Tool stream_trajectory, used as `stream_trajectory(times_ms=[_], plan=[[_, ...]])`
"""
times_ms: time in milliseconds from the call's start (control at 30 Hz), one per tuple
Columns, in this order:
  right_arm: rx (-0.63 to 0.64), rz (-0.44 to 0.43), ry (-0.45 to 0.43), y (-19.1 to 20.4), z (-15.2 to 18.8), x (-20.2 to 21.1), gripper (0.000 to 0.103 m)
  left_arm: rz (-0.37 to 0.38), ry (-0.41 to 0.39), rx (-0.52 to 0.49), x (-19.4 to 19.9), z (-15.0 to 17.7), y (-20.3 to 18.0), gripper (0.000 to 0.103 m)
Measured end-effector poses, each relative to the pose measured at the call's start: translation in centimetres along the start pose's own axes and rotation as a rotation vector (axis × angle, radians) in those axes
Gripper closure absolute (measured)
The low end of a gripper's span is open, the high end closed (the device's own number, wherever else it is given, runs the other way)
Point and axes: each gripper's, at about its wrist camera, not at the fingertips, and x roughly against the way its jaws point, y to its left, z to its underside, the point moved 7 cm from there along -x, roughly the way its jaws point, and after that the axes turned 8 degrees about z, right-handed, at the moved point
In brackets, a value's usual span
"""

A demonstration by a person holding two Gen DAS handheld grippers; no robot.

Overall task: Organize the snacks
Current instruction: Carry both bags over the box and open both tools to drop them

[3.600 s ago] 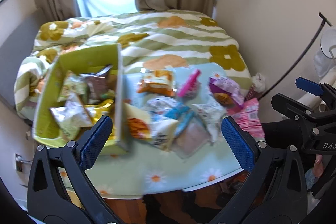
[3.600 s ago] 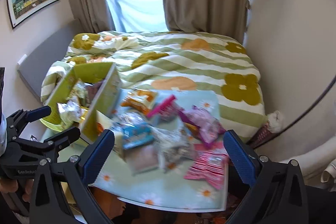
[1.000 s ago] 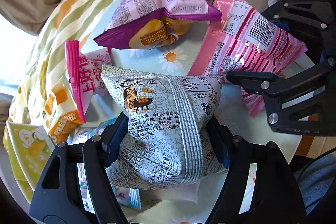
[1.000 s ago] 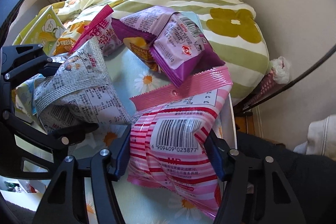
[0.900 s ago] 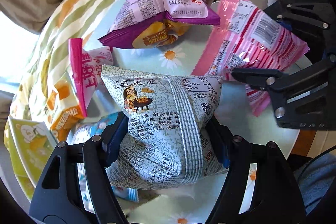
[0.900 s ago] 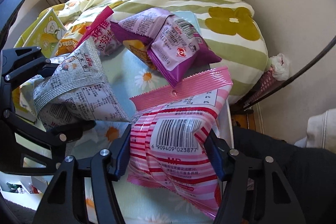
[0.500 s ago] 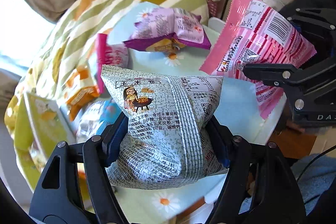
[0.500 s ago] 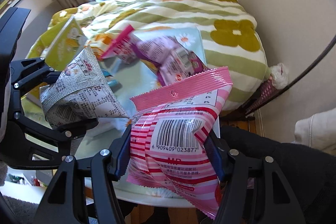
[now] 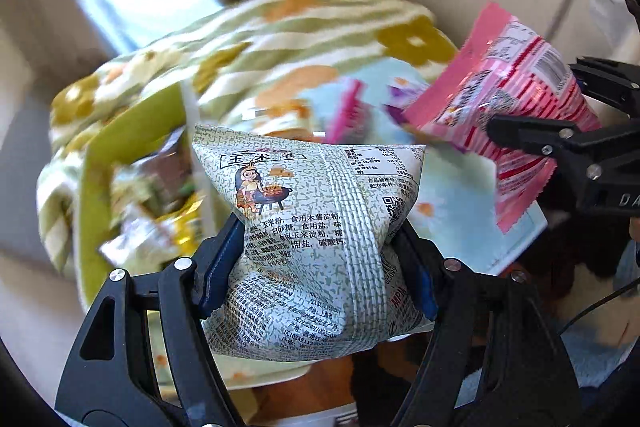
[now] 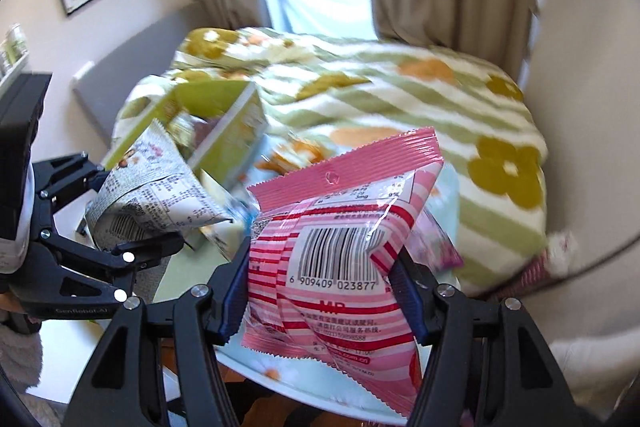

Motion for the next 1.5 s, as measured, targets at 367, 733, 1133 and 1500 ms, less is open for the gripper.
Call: stream_trajectory(times_ms=[367,733,1133,1500], plan=[[0.063,-0.123,-0.049,11.0,-7.3,-2.3,0.044,-0.144,-0.078,0.217,4.9,2.2,16.0,0.034],[0.031,-0.147,0.007,19.3,-11.0,-8.0,0.044,-0.120,-0.030,0.264,1.1,4.0,26.3,0.034],[-0.033,-0.095,0.079,20.5,-11.4,-11.7,0.044,-0.015,-0.037,0.261,-2.7,5.6,27.2,0.001],[-0.057,-0.145,0.142,22.7,-13.1,-13.9,0.043,-0.056,-0.008,0.283,-1.9,6.2,30.1,0.001]])
